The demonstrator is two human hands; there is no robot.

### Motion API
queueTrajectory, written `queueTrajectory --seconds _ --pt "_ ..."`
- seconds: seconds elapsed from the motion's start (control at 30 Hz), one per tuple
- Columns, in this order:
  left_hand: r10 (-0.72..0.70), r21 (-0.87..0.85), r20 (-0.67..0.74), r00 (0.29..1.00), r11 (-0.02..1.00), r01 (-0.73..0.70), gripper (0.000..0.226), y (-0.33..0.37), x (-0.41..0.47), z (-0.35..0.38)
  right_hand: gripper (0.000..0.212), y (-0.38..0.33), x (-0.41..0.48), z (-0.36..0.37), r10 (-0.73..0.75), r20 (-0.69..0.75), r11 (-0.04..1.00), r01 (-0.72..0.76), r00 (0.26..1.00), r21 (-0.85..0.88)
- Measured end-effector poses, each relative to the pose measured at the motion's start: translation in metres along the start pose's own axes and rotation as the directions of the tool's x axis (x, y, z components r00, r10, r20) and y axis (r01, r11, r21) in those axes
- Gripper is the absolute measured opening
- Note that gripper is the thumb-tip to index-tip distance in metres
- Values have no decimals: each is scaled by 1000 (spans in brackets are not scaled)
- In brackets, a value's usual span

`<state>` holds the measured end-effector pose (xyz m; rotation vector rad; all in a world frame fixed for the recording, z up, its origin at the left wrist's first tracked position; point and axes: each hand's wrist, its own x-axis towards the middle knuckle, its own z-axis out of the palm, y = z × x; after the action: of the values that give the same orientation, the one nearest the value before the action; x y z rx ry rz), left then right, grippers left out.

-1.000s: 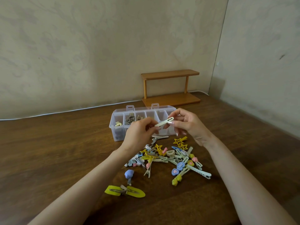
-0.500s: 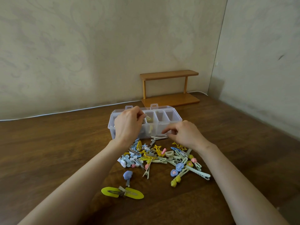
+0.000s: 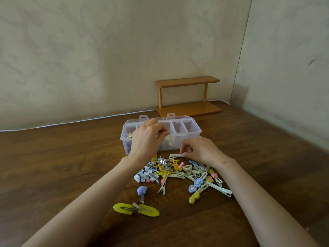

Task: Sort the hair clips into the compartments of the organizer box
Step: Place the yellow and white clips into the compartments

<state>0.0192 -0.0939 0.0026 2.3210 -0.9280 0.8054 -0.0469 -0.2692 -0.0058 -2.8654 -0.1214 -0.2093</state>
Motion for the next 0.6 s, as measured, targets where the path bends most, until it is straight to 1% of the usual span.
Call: queueTrajectory --seconds 0.07,0.27,0.37,0.47,0.6 --pt "37 -8 -9 999 999 -37 16 5 -8 0 11 -1 0 0 -3 15 1000 4 1000 -11" --pt "-13 -37 30 999 999 14 10 1 -22 0 12 1 -1 0 -36 30 999 37 999 -7" --pt "17 -49 66 998 999 -13 13 -2 -22 -1 8 4 -2 -2 -15 0 994 14 1000 106" --pt "76 -72 152 985 995 -66 23 -1 -24 -1 8 7 -3 -2 6 -56 972 8 998 234" --pt "83 -79 181 980 994 -69 26 0 -24 1 11 4 -3 -2 -14 -77 968 33 997 248"
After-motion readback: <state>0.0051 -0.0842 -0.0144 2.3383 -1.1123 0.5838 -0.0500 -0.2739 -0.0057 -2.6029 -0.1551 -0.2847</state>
